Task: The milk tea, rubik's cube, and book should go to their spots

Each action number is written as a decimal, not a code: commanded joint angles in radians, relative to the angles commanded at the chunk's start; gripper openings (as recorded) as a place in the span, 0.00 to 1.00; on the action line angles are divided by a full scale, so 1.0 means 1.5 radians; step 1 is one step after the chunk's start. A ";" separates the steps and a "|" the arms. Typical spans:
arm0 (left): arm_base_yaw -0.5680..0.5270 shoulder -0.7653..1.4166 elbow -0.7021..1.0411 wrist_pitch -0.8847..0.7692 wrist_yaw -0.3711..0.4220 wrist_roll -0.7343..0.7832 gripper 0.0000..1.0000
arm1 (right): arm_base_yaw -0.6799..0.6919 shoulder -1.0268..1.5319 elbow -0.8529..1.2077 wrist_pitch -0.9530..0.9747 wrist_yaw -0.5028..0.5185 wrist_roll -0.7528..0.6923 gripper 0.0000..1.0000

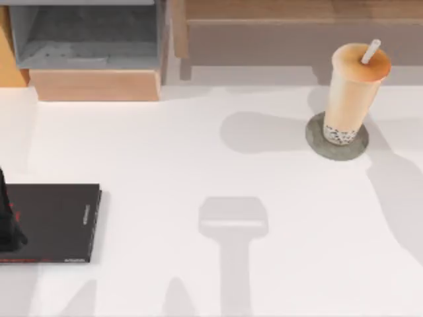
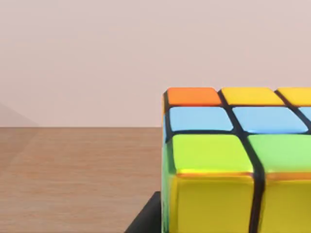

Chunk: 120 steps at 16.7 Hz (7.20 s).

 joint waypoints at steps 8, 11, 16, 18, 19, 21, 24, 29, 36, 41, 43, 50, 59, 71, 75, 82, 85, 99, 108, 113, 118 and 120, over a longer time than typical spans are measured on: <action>0.000 0.000 0.000 0.000 0.000 0.000 1.00 | 0.000 0.011 0.000 -0.011 0.006 0.002 0.23; 0.000 0.000 0.000 0.000 0.000 0.000 1.00 | 0.000 0.011 0.000 -0.011 0.006 0.002 0.45; 0.000 0.000 0.000 0.000 0.000 0.000 1.00 | 0.000 0.011 0.000 -0.011 0.006 0.002 0.83; 0.000 0.000 0.000 0.000 0.000 0.000 1.00 | 0.000 0.011 0.000 -0.011 0.006 0.002 0.98; 0.000 0.000 0.000 0.000 0.000 0.000 1.00 | 0.000 0.011 0.000 -0.011 0.006 0.002 1.00; 0.000 0.000 0.000 0.000 0.000 0.000 1.00 | 0.000 0.011 0.000 -0.011 0.006 0.002 1.00; 0.000 0.000 0.000 0.000 0.000 0.000 1.00 | 0.000 0.011 0.000 -0.011 0.006 0.002 1.00; 0.000 0.000 0.000 0.000 0.000 0.000 1.00 | 0.004 0.000 -0.012 -0.007 0.008 0.002 1.00; 0.000 0.000 0.000 0.000 0.000 0.000 1.00 | 0.016 -0.072 -0.111 0.018 0.019 0.003 1.00; 0.000 0.000 0.000 0.000 0.000 0.000 1.00 | 0.009 -0.088 -0.126 0.016 0.014 0.002 1.00; 0.000 0.000 0.000 0.000 0.000 0.000 1.00 | 0.001 -0.132 -0.170 0.014 0.006 0.002 1.00; 0.000 0.000 0.000 0.000 0.000 0.000 1.00 | -0.049 -0.498 -0.521 0.001 -0.050 0.000 1.00; 0.000 0.000 0.000 0.000 0.000 0.000 1.00 | -0.134 -1.130 -1.124 -0.021 -0.144 -0.004 1.00; 0.000 0.000 0.000 0.000 0.000 0.000 1.00 | -0.166 -1.303 -1.294 -0.029 -0.180 -0.007 1.00; -0.010 0.071 0.064 0.033 -0.009 -0.001 1.00 | -0.166 -1.303 -1.294 -0.029 -0.180 -0.007 1.00; -0.055 0.458 0.334 0.174 -0.044 -0.003 1.00 | -0.166 -1.303 -1.294 -0.029 -0.180 -0.007 1.00; -0.077 0.687 0.470 0.245 -0.062 -0.004 1.00 | -0.166 -1.303 -1.294 -0.029 -0.180 -0.007 1.00; -0.136 1.267 0.833 0.433 -0.110 -0.008 1.00 | -0.166 -1.303 -1.294 -0.029 -0.180 -0.007 1.00; -0.130 1.315 0.900 0.413 -0.104 -0.008 1.00 | -0.166 -1.303 -1.294 -0.029 -0.180 -0.007 1.00; -0.128 1.336 0.931 0.404 -0.102 -0.008 1.00 | -0.166 -1.303 -1.294 -0.029 -0.180 -0.007 1.00; -0.128 1.336 0.931 0.404 -0.102 -0.008 0.70 | -0.166 -1.303 -1.294 -0.029 -0.180 -0.007 1.00; -0.128 1.336 0.931 0.404 -0.102 -0.008 0.55 | -0.166 -1.303 -1.294 -0.029 -0.180 -0.007 1.00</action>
